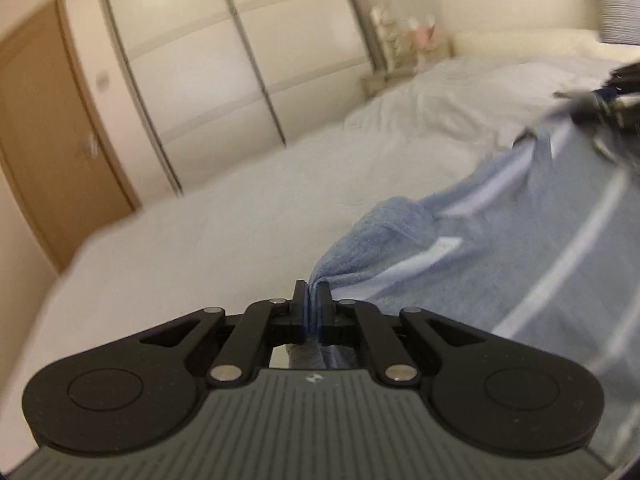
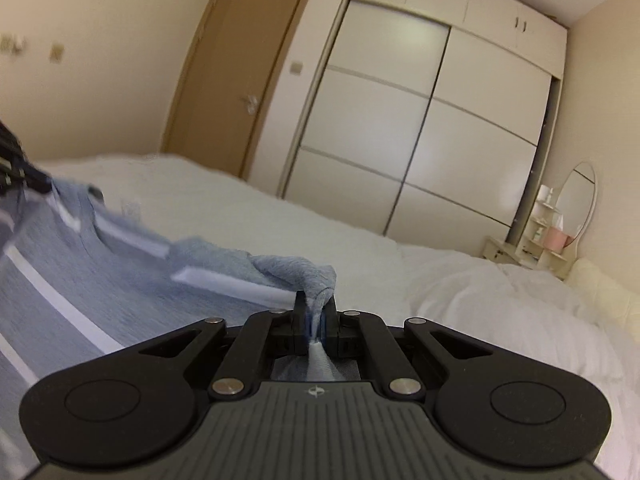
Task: Fold clothes
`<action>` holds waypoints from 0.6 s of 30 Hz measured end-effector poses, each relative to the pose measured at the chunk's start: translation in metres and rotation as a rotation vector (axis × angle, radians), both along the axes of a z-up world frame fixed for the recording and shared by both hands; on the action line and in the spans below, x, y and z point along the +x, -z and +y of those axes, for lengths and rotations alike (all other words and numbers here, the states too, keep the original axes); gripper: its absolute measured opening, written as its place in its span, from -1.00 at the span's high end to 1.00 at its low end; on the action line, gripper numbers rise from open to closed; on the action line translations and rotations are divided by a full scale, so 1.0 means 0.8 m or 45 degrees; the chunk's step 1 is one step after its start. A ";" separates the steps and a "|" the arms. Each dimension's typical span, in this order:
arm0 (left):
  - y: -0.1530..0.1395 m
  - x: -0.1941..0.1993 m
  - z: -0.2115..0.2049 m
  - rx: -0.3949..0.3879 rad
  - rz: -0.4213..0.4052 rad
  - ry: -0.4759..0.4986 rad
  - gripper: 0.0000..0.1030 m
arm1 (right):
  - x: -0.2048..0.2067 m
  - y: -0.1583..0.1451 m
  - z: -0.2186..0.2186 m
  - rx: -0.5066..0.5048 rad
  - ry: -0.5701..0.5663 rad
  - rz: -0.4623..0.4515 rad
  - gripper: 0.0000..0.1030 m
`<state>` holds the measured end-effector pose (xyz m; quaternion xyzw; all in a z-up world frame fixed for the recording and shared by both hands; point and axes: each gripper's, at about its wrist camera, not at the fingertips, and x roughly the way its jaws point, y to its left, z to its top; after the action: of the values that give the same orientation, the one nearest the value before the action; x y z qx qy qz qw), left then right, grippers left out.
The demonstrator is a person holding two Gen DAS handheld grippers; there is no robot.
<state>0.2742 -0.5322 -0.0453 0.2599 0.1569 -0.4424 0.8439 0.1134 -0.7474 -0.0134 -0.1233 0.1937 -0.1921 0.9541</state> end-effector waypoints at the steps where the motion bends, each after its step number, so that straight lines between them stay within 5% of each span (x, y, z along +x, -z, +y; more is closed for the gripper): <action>1: 0.015 0.010 -0.006 0.011 0.043 -0.024 0.75 | 0.018 0.015 -0.006 0.003 0.018 0.045 0.38; 2: 0.026 0.016 -0.005 0.012 0.082 -0.045 0.69 | 0.036 0.032 -0.010 0.009 0.054 0.107 -0.19; 3: 0.035 0.019 0.000 0.006 0.117 -0.063 0.62 | 0.047 0.050 -0.012 0.011 0.097 0.160 -0.27; 9: 0.055 -0.007 0.077 0.001 0.186 -0.070 0.30 | 0.014 0.102 0.014 0.020 0.066 0.251 -0.26; 12: 0.057 -0.033 0.117 0.017 0.217 -0.045 0.25 | -0.030 0.105 0.017 0.126 0.068 0.256 -0.43; 18: 0.072 -0.071 0.140 0.080 0.240 0.009 0.18 | -0.097 0.123 0.023 0.309 0.087 0.302 -0.43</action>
<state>0.2177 -0.4202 -0.1026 0.2442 0.2484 -0.4626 0.8153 0.0355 -0.7291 -0.1118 -0.0225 0.3309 -0.1838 0.9253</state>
